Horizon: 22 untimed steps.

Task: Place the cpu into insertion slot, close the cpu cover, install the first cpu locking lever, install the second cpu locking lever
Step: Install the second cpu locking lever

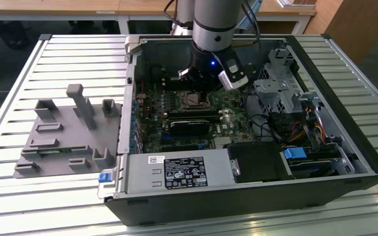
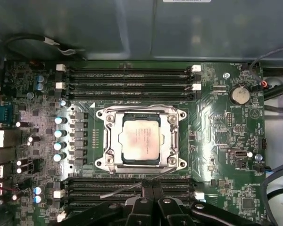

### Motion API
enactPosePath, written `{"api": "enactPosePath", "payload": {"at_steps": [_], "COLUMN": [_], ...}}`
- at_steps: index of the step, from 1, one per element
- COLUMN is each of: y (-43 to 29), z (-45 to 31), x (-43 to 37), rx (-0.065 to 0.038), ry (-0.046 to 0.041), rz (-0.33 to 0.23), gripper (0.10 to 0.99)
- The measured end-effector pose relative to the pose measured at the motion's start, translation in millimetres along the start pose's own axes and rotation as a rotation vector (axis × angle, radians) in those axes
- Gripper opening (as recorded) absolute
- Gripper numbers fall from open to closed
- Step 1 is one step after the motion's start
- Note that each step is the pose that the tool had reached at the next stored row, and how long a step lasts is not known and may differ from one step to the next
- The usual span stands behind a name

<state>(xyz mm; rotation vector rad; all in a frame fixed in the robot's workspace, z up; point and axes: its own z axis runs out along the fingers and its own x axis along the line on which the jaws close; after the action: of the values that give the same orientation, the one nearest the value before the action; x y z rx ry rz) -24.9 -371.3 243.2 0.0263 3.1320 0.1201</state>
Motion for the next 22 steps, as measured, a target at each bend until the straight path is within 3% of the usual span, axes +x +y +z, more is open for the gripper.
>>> {"api": "enactPosePath", "payload": {"at_steps": [11,22], "y": [-1.3,-2.0], "z": [4.7,10.5], "x": [7.3,21.7], "rx": [-0.004,-0.013], "ry": [0.0003,0.0004], "rz": [0.000,0.000], "gripper": [0.106,0.106]}}
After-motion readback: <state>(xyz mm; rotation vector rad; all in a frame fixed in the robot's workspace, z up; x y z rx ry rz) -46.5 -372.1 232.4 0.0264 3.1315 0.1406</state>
